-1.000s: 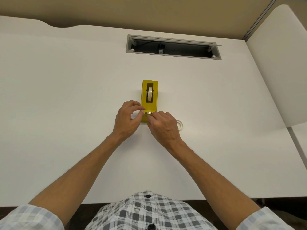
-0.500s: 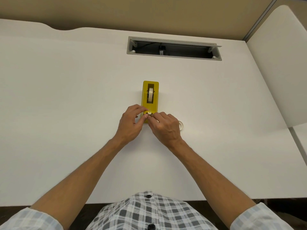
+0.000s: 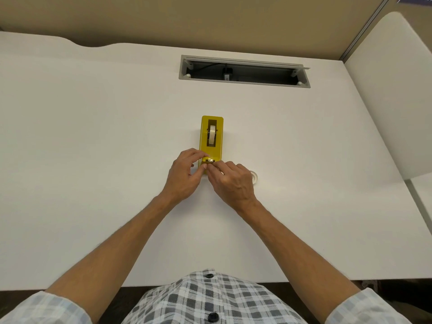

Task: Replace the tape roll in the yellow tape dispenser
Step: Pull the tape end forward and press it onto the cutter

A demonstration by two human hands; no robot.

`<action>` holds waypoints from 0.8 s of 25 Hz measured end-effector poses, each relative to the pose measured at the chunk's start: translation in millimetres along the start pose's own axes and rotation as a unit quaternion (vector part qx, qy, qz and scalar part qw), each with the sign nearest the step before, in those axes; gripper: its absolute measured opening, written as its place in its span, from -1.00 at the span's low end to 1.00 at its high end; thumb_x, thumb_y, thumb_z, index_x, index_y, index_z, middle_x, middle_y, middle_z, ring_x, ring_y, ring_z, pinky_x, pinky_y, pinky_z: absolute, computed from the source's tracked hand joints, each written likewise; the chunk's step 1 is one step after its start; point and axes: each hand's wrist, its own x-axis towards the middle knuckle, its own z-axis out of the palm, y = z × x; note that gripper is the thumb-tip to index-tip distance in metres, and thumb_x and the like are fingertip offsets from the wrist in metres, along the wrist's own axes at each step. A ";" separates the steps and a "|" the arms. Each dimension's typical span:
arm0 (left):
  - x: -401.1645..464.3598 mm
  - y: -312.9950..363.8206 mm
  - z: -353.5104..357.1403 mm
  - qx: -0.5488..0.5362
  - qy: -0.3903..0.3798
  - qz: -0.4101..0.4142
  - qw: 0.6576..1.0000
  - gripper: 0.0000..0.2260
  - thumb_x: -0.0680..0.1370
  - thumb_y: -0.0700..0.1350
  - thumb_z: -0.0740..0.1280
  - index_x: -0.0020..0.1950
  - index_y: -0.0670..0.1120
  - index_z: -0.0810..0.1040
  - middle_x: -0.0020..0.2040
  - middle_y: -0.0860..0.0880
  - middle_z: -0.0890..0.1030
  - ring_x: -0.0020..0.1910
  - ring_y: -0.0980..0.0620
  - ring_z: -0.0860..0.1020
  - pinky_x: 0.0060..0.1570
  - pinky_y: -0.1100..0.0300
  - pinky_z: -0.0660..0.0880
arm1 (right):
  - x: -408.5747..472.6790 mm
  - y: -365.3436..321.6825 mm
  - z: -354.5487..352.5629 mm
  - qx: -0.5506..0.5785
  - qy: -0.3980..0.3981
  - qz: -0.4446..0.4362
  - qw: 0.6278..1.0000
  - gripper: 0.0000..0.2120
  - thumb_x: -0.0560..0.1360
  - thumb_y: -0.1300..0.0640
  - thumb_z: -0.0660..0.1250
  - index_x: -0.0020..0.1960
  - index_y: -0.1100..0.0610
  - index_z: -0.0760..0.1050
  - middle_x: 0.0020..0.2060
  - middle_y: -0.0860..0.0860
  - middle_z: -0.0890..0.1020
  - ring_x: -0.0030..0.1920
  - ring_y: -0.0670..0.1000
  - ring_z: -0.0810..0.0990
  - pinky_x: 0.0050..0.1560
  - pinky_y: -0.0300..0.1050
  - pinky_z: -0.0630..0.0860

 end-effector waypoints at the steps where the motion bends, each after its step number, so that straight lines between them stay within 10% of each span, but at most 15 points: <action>1: -0.1 0.3 0.2 -0.001 0.000 -0.002 1.000 -0.75 0.57 -0.11 0.32 0.23 -0.09 0.58 0.26 -0.08 0.57 0.24 -0.01 0.50 0.17 0.01 0.55 | -2.0 -1.2 -0.7 0.002 -0.002 0.001 1.000 -0.87 0.54 0.11 0.38 -0.06 0.15 0.65 -0.27 0.04 0.68 -0.39 0.04 0.59 -0.47 -0.14 0.46; 20: 3.4 -6.2 -1.0 0.055 0.007 0.051 0.997 -0.74 0.58 0.00 0.30 0.20 -0.08 0.59 0.17 -0.05 0.60 0.18 0.01 0.50 0.08 0.03 0.56 | 8.8 18.5 -11.8 0.149 -0.064 0.144 0.976 -0.75 0.51 -0.02 0.40 0.09 0.10 0.65 0.00 -0.02 0.69 -0.08 -0.03 0.67 -0.27 -0.15 0.60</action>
